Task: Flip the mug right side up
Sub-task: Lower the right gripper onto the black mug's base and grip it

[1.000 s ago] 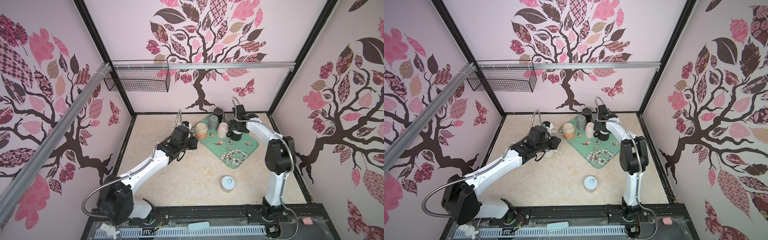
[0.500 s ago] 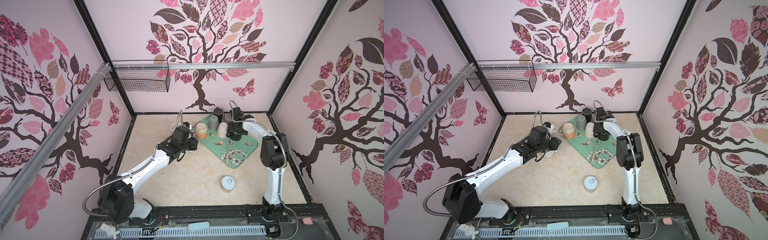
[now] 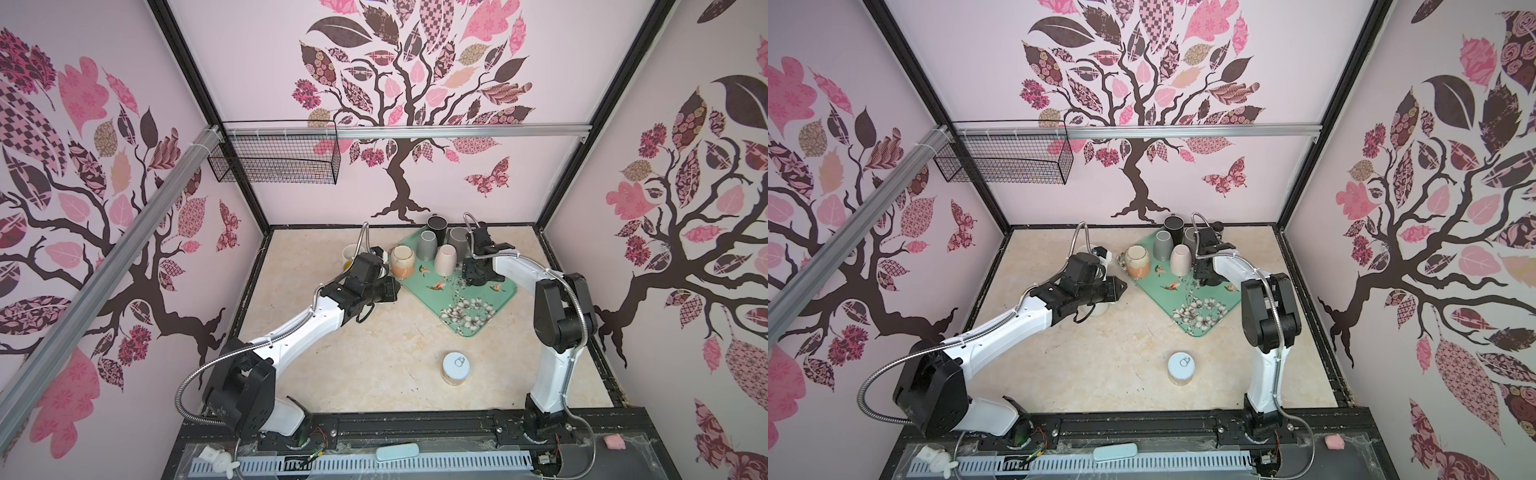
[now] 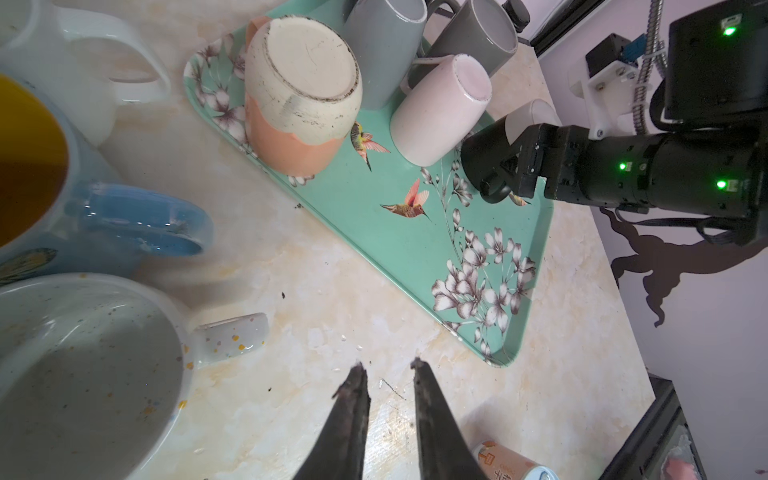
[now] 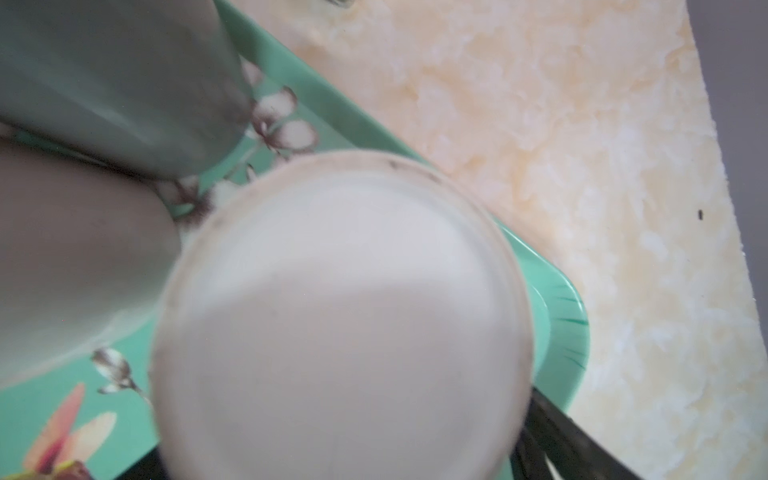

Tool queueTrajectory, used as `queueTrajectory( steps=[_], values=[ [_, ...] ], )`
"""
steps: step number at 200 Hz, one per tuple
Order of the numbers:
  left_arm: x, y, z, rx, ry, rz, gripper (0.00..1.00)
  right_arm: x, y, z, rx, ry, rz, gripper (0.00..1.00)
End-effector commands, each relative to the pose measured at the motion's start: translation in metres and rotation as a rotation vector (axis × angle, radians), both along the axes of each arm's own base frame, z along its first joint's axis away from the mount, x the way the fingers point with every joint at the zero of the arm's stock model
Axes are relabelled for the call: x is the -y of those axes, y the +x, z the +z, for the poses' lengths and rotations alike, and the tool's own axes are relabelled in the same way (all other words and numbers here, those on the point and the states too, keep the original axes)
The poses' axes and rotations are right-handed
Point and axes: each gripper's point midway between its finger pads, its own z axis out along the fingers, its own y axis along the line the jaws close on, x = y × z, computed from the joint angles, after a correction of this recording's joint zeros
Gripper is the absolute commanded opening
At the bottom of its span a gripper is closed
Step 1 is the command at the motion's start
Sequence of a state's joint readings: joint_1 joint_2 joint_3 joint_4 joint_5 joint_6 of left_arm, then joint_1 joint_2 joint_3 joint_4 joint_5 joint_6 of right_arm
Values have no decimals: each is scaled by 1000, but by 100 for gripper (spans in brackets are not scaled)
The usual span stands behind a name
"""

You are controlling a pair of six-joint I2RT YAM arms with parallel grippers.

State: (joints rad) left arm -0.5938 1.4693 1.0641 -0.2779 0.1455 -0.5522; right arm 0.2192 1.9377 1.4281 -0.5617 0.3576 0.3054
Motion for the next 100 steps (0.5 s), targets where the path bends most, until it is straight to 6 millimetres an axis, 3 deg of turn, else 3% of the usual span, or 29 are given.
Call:
queueTrajectory(
  steps=[1, 21, 54, 100],
  values=[
    [13, -1, 3, -1, -46, -46, 23, 23, -12, 35, 47, -26, -17, 92],
    [21, -5, 3, 2, -43, -69, 23, 25, -22, 43, 63, 2, -9, 92],
    [28, -8, 1, -4, -40, -90, 23, 5, -27, 47, 81, 112, 65, 87],
    [31, -13, 8, 10, -35, -96, 23, -6, -27, 34, 50, 177, 68, 73]
  ],
)
